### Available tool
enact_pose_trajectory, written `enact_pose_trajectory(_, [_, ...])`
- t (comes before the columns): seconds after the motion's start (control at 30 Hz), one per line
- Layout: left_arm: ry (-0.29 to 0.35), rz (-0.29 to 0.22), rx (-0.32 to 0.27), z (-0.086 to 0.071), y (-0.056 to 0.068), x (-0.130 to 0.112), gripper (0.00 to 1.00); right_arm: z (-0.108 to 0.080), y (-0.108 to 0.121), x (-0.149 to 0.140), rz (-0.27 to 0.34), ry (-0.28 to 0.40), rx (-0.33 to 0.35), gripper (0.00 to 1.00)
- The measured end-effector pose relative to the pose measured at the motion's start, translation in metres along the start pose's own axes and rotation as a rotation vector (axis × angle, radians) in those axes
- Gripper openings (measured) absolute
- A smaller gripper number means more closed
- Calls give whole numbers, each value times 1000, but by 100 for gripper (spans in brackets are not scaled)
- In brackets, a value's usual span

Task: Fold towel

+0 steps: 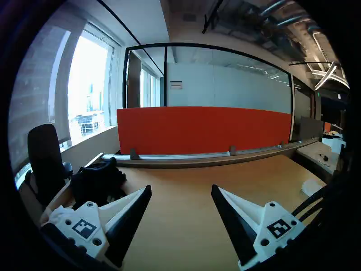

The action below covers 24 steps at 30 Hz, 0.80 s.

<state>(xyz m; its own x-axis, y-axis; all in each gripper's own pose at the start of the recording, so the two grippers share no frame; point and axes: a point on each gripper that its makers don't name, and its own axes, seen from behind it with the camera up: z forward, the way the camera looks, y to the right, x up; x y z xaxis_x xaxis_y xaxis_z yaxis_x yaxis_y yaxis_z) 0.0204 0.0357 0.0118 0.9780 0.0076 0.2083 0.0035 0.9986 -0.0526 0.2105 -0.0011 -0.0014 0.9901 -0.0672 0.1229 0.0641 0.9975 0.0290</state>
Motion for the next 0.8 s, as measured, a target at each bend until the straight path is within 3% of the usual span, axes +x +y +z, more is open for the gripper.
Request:
enact_pose_trajectory(0.2, [24,-3,18,-1,-7,5,99,7,-25,10,-6,11,16,100])
enact_pose_trajectory(0.5, [47,-46,29,-4,-17,7,99,9,-37,16,2,11,12,100])
enact_pose_trajectory(0.8, [74,-13,19,-6,-15,2,99,-1,-47,17,13,-22,34,100])
